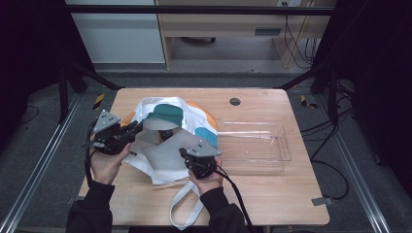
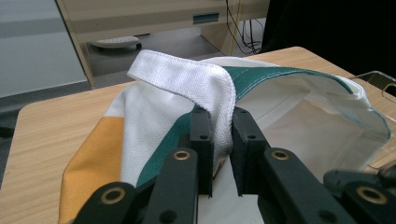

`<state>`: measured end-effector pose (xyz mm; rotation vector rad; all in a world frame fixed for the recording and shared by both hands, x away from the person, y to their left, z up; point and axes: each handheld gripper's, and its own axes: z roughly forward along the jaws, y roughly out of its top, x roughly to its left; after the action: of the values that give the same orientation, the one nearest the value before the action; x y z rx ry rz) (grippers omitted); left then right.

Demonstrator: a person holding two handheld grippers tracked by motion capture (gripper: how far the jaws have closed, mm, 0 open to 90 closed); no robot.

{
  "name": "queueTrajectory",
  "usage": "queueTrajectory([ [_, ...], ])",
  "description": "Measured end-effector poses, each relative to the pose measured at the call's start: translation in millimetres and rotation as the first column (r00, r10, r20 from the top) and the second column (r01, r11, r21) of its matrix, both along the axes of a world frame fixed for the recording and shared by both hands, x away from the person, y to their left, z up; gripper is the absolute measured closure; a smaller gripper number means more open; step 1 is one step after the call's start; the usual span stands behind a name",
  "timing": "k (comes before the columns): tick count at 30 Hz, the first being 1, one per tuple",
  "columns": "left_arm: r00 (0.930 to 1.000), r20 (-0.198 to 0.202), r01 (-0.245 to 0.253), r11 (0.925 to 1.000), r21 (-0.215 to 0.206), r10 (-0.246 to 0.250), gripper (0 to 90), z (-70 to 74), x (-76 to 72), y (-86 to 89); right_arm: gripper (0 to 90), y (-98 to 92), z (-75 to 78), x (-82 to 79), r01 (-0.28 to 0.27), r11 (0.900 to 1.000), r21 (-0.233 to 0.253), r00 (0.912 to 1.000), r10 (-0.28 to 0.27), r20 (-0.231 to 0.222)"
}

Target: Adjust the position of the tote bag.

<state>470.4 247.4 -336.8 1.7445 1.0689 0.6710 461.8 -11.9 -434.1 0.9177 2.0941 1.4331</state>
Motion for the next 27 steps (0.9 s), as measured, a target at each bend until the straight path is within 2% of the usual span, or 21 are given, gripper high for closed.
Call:
queueTrajectory([
  [5,1.0000,0.006,0.002,1.0000,0.005,-0.002,79.6,-3.4,-1.0,-0.6,90.0,-8.2,17.4,5.4,0.027,0.999,0.017,0.9989,-0.027,0.039],
  [15,1.0000,0.005,0.006,0.9998,0.020,-0.006,76.8,-12.2,-3.2,0.5,90.0,-19.7,40.3,13.8,0.070,0.997,0.031,0.9940,-0.072,0.082],
  [19,1.0000,0.001,0.009,0.9997,0.023,-0.009,69.1,-15.1,-5.2,2.0,90.0,-20.5,45.7,14.3,0.072,0.997,0.029,0.9928,-0.074,0.094],
  [21,0.9999,0.003,0.011,0.9992,0.039,-0.011,64.5,-14.7,-8.7,3.5,90.0,-20.4,46.5,14.6,0.069,0.997,0.026,0.9925,-0.072,0.099],
  [23,0.9998,0.020,-0.003,0.9984,0.057,0.002,59.4,-13.1,-14.7,5.9,90.0,-20.3,46.4,14.5,0.070,0.997,0.024,0.9925,-0.072,0.098],
  [27,0.9982,0.057,-0.024,0.9975,0.066,0.021,49.3,-6.1,-27.4,11.1,90.0,-19.4,45.0,14.6,0.068,0.997,0.022,0.9929,-0.070,0.096],
])
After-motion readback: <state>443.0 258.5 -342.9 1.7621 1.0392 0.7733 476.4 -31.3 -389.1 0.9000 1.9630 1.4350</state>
